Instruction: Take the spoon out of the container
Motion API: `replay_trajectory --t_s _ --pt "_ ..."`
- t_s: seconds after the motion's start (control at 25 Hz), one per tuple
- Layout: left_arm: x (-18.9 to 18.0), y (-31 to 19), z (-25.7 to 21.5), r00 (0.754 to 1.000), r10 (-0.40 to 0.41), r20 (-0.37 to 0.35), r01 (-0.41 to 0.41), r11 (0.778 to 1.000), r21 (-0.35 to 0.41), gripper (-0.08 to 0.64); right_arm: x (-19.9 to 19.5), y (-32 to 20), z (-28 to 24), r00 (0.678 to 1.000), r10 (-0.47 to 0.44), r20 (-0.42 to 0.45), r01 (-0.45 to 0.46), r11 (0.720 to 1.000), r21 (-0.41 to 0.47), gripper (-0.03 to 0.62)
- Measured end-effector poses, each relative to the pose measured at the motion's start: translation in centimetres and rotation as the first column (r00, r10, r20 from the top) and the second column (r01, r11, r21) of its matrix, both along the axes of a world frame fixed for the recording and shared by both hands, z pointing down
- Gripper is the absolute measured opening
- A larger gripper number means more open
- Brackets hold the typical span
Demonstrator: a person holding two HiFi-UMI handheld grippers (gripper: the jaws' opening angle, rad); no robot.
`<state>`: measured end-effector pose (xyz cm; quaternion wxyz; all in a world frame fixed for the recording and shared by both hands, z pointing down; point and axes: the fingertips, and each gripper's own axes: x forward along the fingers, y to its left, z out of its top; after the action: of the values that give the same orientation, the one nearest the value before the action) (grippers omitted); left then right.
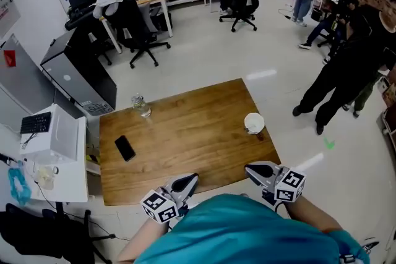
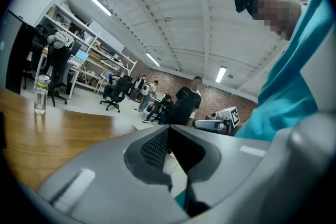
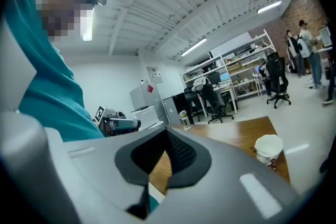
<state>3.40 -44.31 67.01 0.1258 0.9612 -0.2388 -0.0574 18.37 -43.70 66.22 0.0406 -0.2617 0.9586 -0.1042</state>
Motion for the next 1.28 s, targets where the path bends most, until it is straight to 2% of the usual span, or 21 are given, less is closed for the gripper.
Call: replay_trajectory --t_s 0.16,0.36,0.48,0.56,0.64,0.72,0.76,0.84,0.92,1.0,1.12,1.2,1.28 --pt "7.9 -2.0 1.1 0.998 -0.059 0.03 0.061 0.996 -0.059 0.0 8.2 -1.3 0.7 0.999 -0.05 0.016 0.05 0.998 -0.028 0.002" --pt "14.8 -5.9 3.8 0.992 -0.092 0.086 0.104 0.983 -0.15 0.0 14.4 -3.3 1.2 0.997 -0.081 0.01 0.081 0.997 0.005 0.002" --pt "17.4 -9.1 6.8 0.987 -0.108 0.121 0.135 0.962 -0.238 0.003 16.6 -5.1 1.8 0.997 -0.071 0.021 0.071 0.997 -0.005 0.002" --pt "18.7 -11.7 9.8 0.983 -0.107 0.147 0.15 0.934 -0.323 0.018 17.5 -6.2 2.2 0.998 -0.062 0.024 0.063 0.998 -0.011 0.002" --pt "19.6 -14.8 13.1 0.979 -0.107 0.175 0.172 0.895 -0.411 0.046 17.9 -7.2 2.5 0.998 -0.055 0.018 0.055 0.998 -0.015 0.002" --pt "20.3 -17.8 16.2 0.979 -0.1 0.176 0.177 0.844 -0.506 0.081 17.9 -7.7 3.0 0.999 -0.051 0.01 0.051 0.999 -0.016 0.002" --pt "20.7 -19.3 17.5 0.984 -0.09 0.156 0.163 0.812 -0.56 0.119 17.9 -7.9 3.4 0.999 -0.05 0.004 0.05 0.999 -0.013 0.002" --pt "21.6 -22.0 20.0 0.991 -0.071 0.11 0.127 0.734 -0.668 0.179 18.0 -8.7 4.5 0.999 -0.04 -0.003 0.04 0.999 -0.01 0.002" --pt "22.3 -24.0 22.6 0.992 -0.064 0.108 0.123 0.663 -0.738 0.204 18.4 -9.4 5.5 1.0 -0.016 0.002 0.016 0.999 -0.028 0.002" --pt "22.7 -25.3 24.2 0.99 -0.067 0.122 0.138 0.607 -0.783 0.209 18.7 -9.6 5.6 1.0 0.004 0.003 -0.004 0.998 -0.066 0.002" --pt "23.8 -26.6 25.2 0.989 -0.076 0.124 0.145 0.526 -0.838 0.209 19.2 -9.2 4.9 1.0 0.023 -0.002 -0.023 0.982 -0.186 0.002" --pt "25.0 -26.9 26.2 0.987 -0.073 0.141 0.159 0.494 -0.855 0.207 20.9 -9.7 6.1 0.999 0.036 0.008 -0.034 0.991 -0.132 0.002" --pt "25.5 -27.0 27.3 0.978 -0.07 0.197 0.205 0.486 -0.85 0.203 22.0 -9.9 6.9 0.999 0.044 0.016 -0.042 0.994 -0.099 0.002"
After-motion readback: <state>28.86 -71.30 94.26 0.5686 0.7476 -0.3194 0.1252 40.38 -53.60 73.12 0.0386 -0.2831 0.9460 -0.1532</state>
